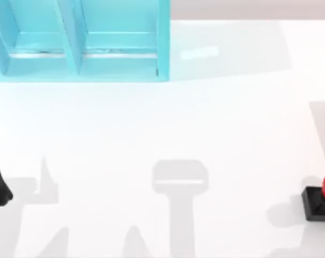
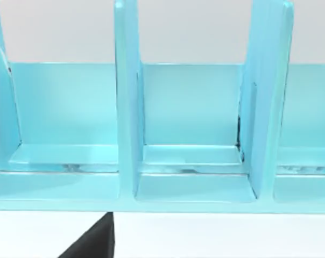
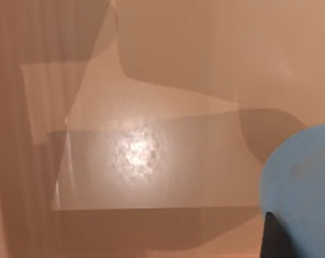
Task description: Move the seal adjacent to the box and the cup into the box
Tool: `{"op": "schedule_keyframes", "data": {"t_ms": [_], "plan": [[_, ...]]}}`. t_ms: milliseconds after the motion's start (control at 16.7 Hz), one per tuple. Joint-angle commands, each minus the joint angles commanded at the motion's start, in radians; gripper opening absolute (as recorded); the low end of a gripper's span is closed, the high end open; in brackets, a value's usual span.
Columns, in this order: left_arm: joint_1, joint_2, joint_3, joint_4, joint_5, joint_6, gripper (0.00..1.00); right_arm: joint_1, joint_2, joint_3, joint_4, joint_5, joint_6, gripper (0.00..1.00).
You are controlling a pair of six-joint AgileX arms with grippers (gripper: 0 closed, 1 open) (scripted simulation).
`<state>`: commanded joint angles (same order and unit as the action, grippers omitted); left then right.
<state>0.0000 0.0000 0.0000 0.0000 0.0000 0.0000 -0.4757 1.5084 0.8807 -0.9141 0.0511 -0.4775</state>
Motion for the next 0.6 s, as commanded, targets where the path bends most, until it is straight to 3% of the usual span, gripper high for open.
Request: {"op": "schedule_keyframes", "data": {"t_ms": [240,600], "plan": [[0.0,0.0,0.0,0.0,0.0,0.0,1.0,-0.001,0.001,-0.007,0.009,0.0,-0.001,0.0],[0.0,0.0,0.0,0.0,0.0,0.0,1.0,-0.001,0.001,-0.007,0.009,0.0,-0.001,0.45]]}}
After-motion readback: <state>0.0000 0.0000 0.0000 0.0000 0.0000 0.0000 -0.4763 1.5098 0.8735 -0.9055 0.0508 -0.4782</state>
